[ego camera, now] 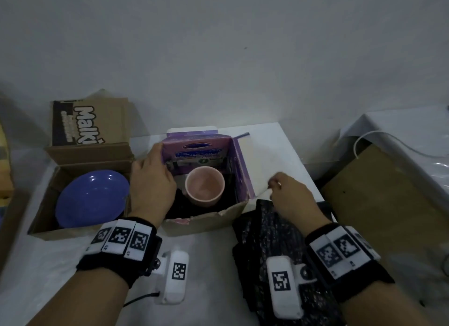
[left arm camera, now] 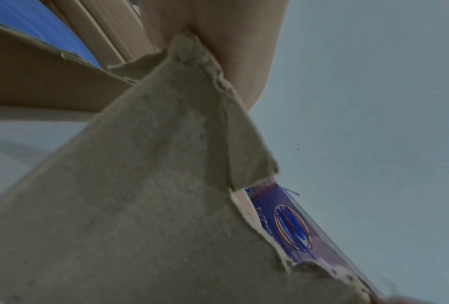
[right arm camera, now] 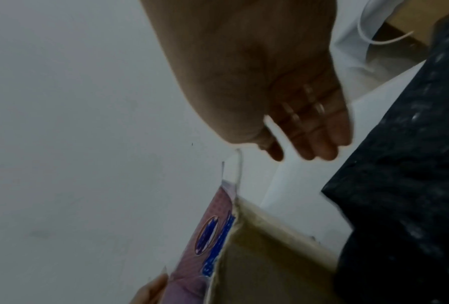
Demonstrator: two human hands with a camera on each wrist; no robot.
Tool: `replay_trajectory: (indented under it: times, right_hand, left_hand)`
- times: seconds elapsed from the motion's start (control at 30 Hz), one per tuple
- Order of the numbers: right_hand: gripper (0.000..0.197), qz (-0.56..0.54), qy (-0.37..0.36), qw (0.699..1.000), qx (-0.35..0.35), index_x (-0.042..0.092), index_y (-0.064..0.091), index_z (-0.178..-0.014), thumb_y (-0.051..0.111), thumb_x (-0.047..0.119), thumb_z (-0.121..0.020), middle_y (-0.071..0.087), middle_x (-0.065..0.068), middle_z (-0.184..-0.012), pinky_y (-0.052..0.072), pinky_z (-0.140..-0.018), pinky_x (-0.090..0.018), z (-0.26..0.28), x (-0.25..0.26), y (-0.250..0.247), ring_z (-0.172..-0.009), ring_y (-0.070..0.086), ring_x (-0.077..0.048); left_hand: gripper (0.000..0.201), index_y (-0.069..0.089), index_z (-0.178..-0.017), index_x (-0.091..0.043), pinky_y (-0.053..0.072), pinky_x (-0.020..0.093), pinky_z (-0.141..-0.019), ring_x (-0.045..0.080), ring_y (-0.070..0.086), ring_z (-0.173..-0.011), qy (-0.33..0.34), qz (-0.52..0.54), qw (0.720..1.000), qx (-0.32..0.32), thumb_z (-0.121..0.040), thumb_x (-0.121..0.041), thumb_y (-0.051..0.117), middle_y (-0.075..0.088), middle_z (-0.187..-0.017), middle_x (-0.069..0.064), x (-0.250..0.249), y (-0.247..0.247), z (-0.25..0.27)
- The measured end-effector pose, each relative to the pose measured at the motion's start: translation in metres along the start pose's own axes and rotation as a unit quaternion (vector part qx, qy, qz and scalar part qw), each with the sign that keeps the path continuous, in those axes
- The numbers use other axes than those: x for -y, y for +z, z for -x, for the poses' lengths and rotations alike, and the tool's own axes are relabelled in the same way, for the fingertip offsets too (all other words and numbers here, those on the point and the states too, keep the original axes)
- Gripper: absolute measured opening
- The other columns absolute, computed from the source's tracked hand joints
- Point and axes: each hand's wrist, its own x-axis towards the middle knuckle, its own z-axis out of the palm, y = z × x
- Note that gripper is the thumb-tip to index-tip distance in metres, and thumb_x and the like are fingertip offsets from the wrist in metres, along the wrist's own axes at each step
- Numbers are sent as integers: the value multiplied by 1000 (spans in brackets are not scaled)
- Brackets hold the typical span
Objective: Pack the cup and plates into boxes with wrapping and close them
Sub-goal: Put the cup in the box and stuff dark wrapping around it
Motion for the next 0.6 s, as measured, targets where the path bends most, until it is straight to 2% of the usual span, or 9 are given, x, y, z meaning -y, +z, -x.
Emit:
replay_trajectory:
  times: [0.07, 0.13, 0.2, 0.27, 0.37, 0.4, 0.47, 0.53, 0.6]
  right_hand:
    - [36, 123, 47, 988, 75, 14, 48, -109, 54, 44, -91, 58, -11, -111, 46, -78, -34, 11, -17, -1, -97, 56, -29]
    - [74, 171, 84, 971, 142, 15, 39, -122, 65, 64, -73, 48, -11, -120, 49, -87, -40, 23, -27, 8, -107, 53, -31]
    - [89, 175, 95, 965, 169, 17, 29, -131, 73, 59, -67, 40, -13, -129, 48, -92, -43, 34, -31, 21, -114, 50, -34]
    - [72, 171, 71, 972, 145, 16, 29, -129, 71, 42, -76, 42, -13, -126, 49, -84, -39, 41, -34, 32, -109, 53, -33]
    - [38, 126, 37, 987, 96, 12, 39, -116, 57, 16, -83, 55, -7, -99, 44, -66, -30, 43, -37, 32, -86, 57, -26]
    - [31, 103, 34, 989, 96, 11, 43, -111, 55, 14, -83, 55, -5, -91, 44, -64, -30, 43, -38, 29, -83, 57, -25]
    - [21, 65, 32, 993, 93, 14, 49, -103, 55, 17, -83, 56, -3, -89, 48, -72, -31, 41, -37, 18, -88, 59, -24]
    - [6, 51, 9, 998, 44, 17, 50, -85, 54, 22, -85, 56, 0, -81, 47, -72, -31, 37, -31, 3, -85, 58, -24]
    - [19, 49, -21, 998, -35, 16, 42, -74, 52, 24, -89, 49, 1, -71, 40, -63, -32, 33, -23, -12, -74, 51, -25]
  left_hand:
    - [57, 39, -134, -19, 36, 43, -90, 38, 53, -101, 7, -19, 1000, -1, -80, -2, 43, 59, -119, 10, 0, 3, -1]
    - [56, 40, -134, -17, 33, 42, -92, 39, 52, -104, 12, -34, 999, 0, -81, -2, 44, 58, -123, 12, 1, 4, -1]
    - [55, 41, -135, -14, 30, 40, -94, 37, 50, -109, 14, -39, 999, 3, -81, -2, 43, 55, -128, 12, 2, 5, -2]
    - [55, 41, -134, -14, 30, 39, -95, 37, 49, -111, 15, -36, 999, 5, -81, 0, 42, 54, -130, 12, 1, 3, -2]
    - [56, 42, -134, -13, 30, 41, -97, 38, 50, -111, 18, -27, 999, 1, -81, 3, 44, 54, -130, 14, -2, 1, 0]
    - [56, 42, -133, -13, 30, 42, -97, 38, 50, -111, 17, -23, 1000, 2, -80, 4, 44, 54, -131, 14, -2, 0, 1]
    - [56, 42, -133, -15, 30, 41, -96, 39, 49, -110, 13, -12, 1000, 1, -81, 4, 43, 53, -132, 13, -4, -2, 1]
    - [54, 43, -131, -15, 30, 39, -94, 39, 50, -107, 12, -9, 1000, -2, -81, 6, 44, 54, -129, 13, -6, -3, 2]
    - [53, 45, -129, -12, 30, 40, -94, 39, 50, -105, 13, -5, 1000, -6, -80, 7, 44, 55, -128, 14, -8, -5, 3]
